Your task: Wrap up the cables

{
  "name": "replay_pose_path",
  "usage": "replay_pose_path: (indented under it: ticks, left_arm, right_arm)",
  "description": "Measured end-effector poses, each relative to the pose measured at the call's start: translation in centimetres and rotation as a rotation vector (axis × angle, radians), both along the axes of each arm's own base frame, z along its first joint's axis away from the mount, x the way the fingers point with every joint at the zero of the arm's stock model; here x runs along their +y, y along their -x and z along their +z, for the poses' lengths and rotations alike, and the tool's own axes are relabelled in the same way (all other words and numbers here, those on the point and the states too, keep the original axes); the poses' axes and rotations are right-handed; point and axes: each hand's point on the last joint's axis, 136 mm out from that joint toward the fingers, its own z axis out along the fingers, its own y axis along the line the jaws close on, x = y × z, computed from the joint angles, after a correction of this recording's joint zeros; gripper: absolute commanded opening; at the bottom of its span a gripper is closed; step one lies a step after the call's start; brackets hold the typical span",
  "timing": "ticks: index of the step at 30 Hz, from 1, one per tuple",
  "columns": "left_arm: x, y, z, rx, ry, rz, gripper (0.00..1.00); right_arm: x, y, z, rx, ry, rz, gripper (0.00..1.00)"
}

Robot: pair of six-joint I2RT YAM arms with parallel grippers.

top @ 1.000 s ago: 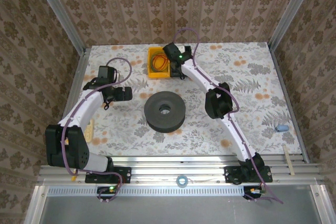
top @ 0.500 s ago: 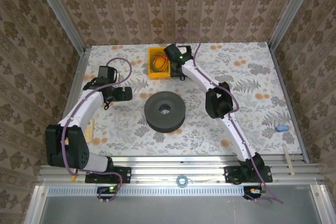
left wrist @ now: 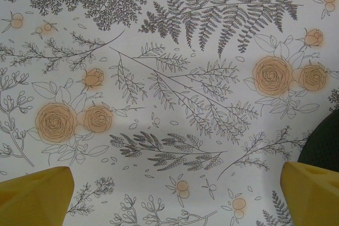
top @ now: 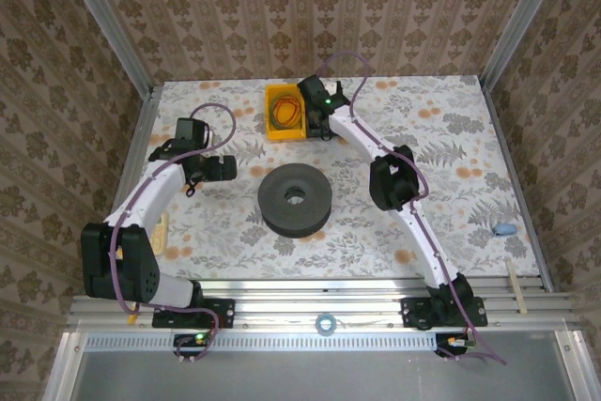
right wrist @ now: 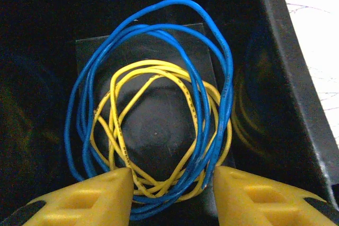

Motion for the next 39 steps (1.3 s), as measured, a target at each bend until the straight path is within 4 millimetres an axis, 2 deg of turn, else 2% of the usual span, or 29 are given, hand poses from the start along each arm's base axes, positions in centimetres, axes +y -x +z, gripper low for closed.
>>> replay_pose_path:
  ticks: [3,16,24,32,37,39]
  left_arm:
    - [0.0,0.0,0.0,0.0,0.0,0.0,1.0]
    - [0.0,0.0,0.0,0.0,0.0,0.0,1.0]
    - [0.0,0.0,-0.1,0.002,-0.001,0.0,1.0]
    - [0.0,0.0,-0.1,0.002,-0.001,0.0,1.0]
    - [0.0,0.0,-0.1,0.002,-0.001,0.0,1.0]
    - [0.0,0.0,-0.1,0.002,-0.001,0.0,1.0]
  right_arm:
    - [0.3,-0.2,-0.2,-0.007,-0.016,0.005,0.39]
    - [0.2,0.0,-0.8,-0.009,-0.036,-0.007,0.28]
    - [-0.4,0.2,0.1,-0.044,-0.03,-0.023,0.23]
    - [-0.8,-0.6,1.4,-0.098,-0.036,-0.035,0.15]
    - [-1.1,-0.9,1.5,-0.104,-0.028,-0.033,0.0]
    - [-1.4,-1.0,1.5,-0.104,-0.026,-0.034,0.0]
